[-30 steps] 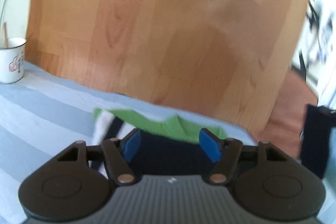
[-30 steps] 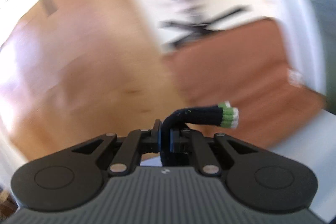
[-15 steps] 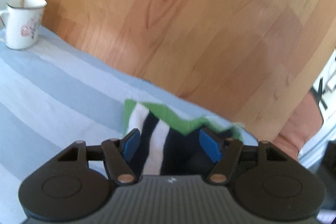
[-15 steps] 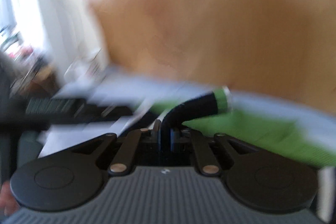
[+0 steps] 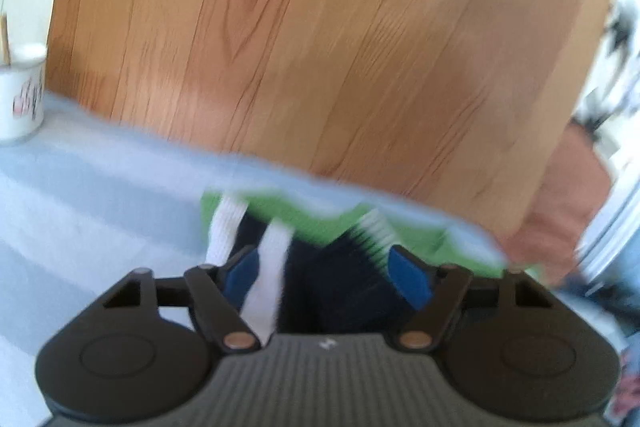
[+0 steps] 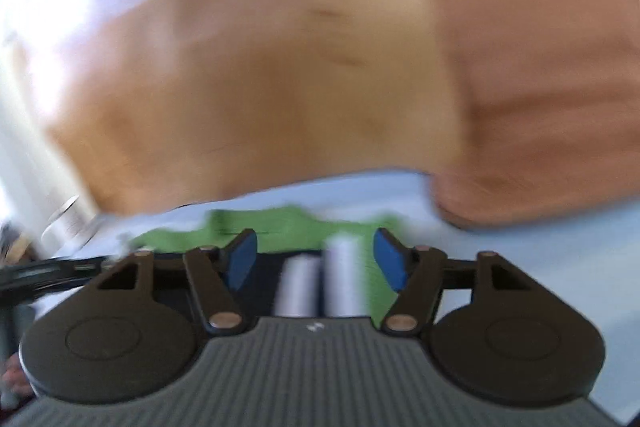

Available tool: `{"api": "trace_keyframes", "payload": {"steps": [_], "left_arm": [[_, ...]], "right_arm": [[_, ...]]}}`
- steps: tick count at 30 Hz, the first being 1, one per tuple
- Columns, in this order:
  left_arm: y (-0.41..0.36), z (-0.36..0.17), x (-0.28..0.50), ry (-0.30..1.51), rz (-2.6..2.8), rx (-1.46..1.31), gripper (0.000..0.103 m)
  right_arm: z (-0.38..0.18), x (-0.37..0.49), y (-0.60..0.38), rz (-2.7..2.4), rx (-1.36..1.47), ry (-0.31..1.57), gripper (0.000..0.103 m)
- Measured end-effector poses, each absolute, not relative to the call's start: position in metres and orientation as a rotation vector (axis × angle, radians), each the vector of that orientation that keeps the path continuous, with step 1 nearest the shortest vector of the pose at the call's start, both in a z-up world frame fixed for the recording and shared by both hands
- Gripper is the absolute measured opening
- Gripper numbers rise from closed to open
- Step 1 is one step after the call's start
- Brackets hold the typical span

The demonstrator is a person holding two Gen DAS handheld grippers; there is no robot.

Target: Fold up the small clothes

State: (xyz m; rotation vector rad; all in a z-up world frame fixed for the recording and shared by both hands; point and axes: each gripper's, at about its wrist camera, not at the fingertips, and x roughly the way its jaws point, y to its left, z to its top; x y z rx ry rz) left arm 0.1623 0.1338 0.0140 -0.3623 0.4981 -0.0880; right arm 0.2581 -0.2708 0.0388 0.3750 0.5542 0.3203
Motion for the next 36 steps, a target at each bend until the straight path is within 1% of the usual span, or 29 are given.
{"api": "trace_keyframes", "payload": {"steps": [1,3,5,6,7,8,9,10,11,14,16,18,19,20,21,22,23,24,25,26,27,29,30,31,32,33,36], "left_arm": [[0.134,0.020,0.155,0.459,-0.101,-0.360,0.090],[0.132,0.027,0.146,0.412,-0.113,-0.329,0.096],[0.127,0.025,0.148,0.426,-0.095,-0.286,0.096],[0.125,0.020,0.154,0.451,-0.075,-0.268,0.094],[0.123,0.013,0.161,0.488,-0.052,-0.255,0.086],[0.121,0.004,0.170,0.537,-0.034,-0.241,0.076],[0.120,-0.003,0.179,0.585,-0.022,-0.227,0.047],[0.119,-0.012,0.188,0.640,-0.007,-0.213,0.014],[0.120,-0.020,0.194,0.685,0.000,-0.207,0.008],[0.120,-0.022,0.194,0.665,-0.022,-0.203,0.008],[0.115,-0.026,0.195,0.659,-0.011,-0.163,0.013],[0.110,-0.025,0.193,0.655,-0.003,-0.134,0.014],[0.109,-0.026,0.193,0.653,0.001,-0.126,0.015],[0.107,-0.026,0.193,0.652,0.001,-0.117,0.015],[0.105,-0.025,0.193,0.649,0.004,-0.108,0.016],[0.103,-0.025,0.193,0.648,0.005,-0.098,0.021],[0.100,-0.024,0.192,0.648,-0.004,-0.090,0.026],[0.099,-0.022,0.191,0.652,-0.020,-0.091,0.041],[0.098,-0.018,0.188,0.663,-0.035,-0.105,0.060],[0.098,-0.012,0.182,0.665,-0.033,-0.123,0.069],[0.099,-0.004,0.173,0.647,-0.029,-0.138,0.077],[0.103,0.012,0.149,0.620,-0.059,-0.151,0.079],[0.105,0.016,0.137,0.620,-0.068,-0.148,0.080],[0.107,0.020,0.124,0.625,-0.066,-0.135,0.080],[0.109,0.022,0.109,0.635,-0.050,-0.112,0.080],[0.112,0.021,0.095,0.646,-0.030,-0.087,0.080],[0.124,0.014,0.049,0.684,0.013,-0.057,0.079]], "right_arm": [[0.033,0.260,-0.277,0.316,0.402,0.573,0.069],[0.022,0.261,-0.279,0.328,0.442,0.601,0.071],[0.017,0.268,-0.269,0.348,0.469,0.620,0.074],[0.017,0.271,-0.268,0.358,0.477,0.628,0.074],[0.016,0.271,-0.267,0.367,0.479,0.635,0.074],[0.013,0.274,-0.262,0.378,0.470,0.638,0.070],[0.012,0.276,-0.254,0.387,0.443,0.637,0.059],[0.014,0.276,-0.254,0.377,0.418,0.626,0.009],[0.016,0.275,-0.258,0.364,0.430,0.598,0.010],[0.010,0.276,-0.269,0.306,0.485,0.552,0.010],[-0.003,0.282,-0.267,0.269,0.466,0.604,0.011],[0.003,0.282,-0.262,0.265,0.425,0.605,0.013],[0.005,0.281,-0.259,0.258,0.402,0.610,0.019],[0.008,0.277,-0.260,0.243,0.406,0.610,0.029],[0.010,0.271,-0.264,0.238,0.432,0.613,0.033],[0.012,0.263,-0.269,0.250,0.467,0.613,0.038],[0.013,0.254,-0.274,0.273,0.506,0.610,0.038],[0.015,0.241,-0.279,0.297,0.539,0.610,0.039],[0.016,0.228,-0.282,0.329,0.566,0.624,0.043],[0.014,0.216,-0.282,0.369,0.578,0.653,0.047],[0.013,0.205,-0.280,0.406,0.574,0.679,0.047],[0.009,0.180,-0.275,0.471,0.543,0.722,0.048],[0.006,0.169,-0.272,0.478,0.519,0.738,0.048],[0.003,0.160,-0.270,0.471,0.486,0.743,0.037],[0.002,0.149,-0.267,0.444,0.429,0.725,0.010],[0.002,0.142,-0.269,0.408,0.400,0.707,0.008],[-0.003,0.133,-0.282,0.352,0.464,0.676,0.008]]}}
